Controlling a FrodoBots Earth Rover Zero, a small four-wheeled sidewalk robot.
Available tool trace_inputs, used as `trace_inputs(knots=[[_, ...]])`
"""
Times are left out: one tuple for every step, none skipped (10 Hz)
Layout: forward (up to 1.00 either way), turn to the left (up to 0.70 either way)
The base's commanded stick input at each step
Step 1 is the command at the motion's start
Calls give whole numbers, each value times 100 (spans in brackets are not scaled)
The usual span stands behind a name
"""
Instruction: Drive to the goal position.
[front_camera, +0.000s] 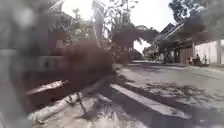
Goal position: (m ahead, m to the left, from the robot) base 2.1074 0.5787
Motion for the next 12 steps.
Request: trace_inputs(knots=[[100,-40],[100,-36],[100,-38],[62,-63],[0,-100],[0,-94],[0,-88],[0,-82],[0,-76],[-9,0],[-14,0],[-15,0]])
